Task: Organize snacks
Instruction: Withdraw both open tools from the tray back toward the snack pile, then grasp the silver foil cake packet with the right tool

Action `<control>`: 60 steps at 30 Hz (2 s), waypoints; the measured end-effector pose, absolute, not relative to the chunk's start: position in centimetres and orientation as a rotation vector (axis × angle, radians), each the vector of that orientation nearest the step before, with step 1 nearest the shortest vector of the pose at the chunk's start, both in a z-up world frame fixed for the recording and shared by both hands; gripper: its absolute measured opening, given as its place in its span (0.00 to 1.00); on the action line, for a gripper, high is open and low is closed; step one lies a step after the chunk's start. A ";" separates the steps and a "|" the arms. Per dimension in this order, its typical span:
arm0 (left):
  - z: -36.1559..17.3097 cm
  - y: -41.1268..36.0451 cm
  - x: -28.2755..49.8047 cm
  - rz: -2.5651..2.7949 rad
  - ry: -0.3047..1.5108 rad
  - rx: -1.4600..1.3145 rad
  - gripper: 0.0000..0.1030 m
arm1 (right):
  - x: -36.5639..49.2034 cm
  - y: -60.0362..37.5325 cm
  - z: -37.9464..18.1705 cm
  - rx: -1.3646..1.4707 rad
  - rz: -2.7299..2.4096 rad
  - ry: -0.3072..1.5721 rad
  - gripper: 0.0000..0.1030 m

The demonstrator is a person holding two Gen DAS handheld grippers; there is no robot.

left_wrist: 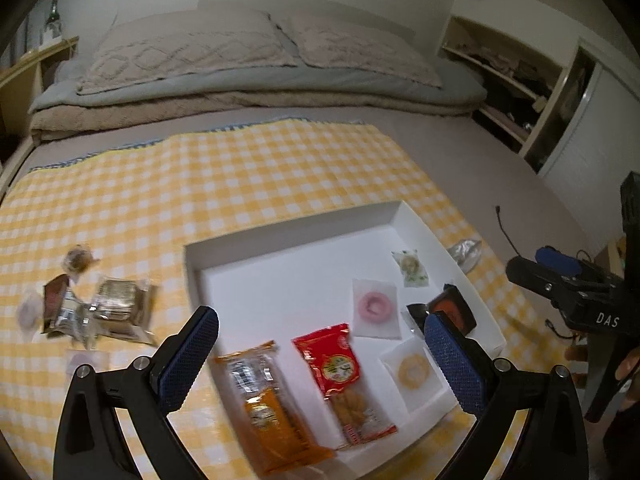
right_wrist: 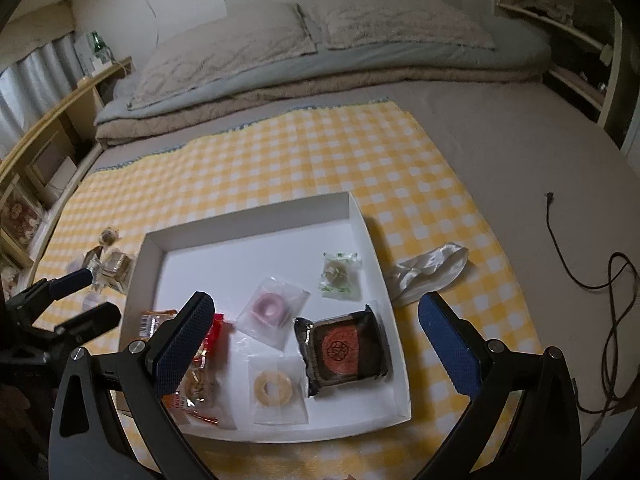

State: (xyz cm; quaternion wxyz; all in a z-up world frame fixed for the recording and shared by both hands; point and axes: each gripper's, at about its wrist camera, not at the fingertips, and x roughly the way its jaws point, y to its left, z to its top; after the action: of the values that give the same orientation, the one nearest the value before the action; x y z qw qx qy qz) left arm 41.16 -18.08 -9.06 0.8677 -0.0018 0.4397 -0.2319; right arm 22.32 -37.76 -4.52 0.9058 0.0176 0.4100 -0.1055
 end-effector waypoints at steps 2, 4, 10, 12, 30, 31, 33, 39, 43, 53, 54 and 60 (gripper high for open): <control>-8.4 -16.8 40.9 -0.472 0.908 -0.016 1.00 | 22.1 -37.4 -4.2 0.041 -0.220 0.835 1.00; -7.7 -15.6 40.7 -0.460 0.899 -0.028 1.00 | 21.9 -36.9 -3.9 0.042 -0.212 0.828 1.00; -6.1 -11.8 39.8 -0.418 0.864 -0.046 1.00 | 21.8 -34.7 -3.0 0.013 -0.193 0.785 1.00; -5.5 -10.5 39.5 -0.397 0.852 -0.045 1.00 | 22.1 -33.9 -2.9 0.010 -0.180 0.773 1.00; -2.5 0.2 37.7 -0.216 0.799 -0.079 1.00 | 27.2 -24.0 -3.6 -0.039 -0.020 0.742 1.00; -2.4 0.8 37.6 -0.206 0.801 -0.084 1.00 | 27.4 -23.6 -3.7 -0.041 -0.008 0.746 1.00; -2.6 1.8 37.6 -0.191 0.808 -0.095 1.00 | 28.1 -22.3 -4.2 -0.051 0.024 0.753 1.00; -2.7 4.7 37.8 -0.140 0.822 -0.108 1.00 | 29.9 -18.5 -5.5 -0.069 0.100 0.764 1.00; -3.3 6.1 38.4 -0.118 0.845 -0.118 1.00 | 31.3 -16.4 -6.4 -0.057 0.146 0.747 1.00; -7.6 7.3 41.6 -0.129 1.027 -0.121 1.00 | 35.5 -13.4 -10.3 0.034 0.210 0.881 1.00; -8.1 7.2 42.1 -0.135 1.046 -0.113 1.00 | 35.9 -13.4 -10.6 0.061 0.209 0.894 1.00; -11.6 5.2 44.6 -0.187 1.145 -0.053 1.00 | 38.9 -13.4 -12.5 0.147 0.168 0.968 0.96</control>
State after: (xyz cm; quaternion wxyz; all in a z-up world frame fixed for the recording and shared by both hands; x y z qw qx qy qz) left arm 44.59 5.19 -11.55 0.8362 -0.0252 0.5408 -0.0882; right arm 38.90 -13.39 -12.48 0.8790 0.0704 0.4646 0.0808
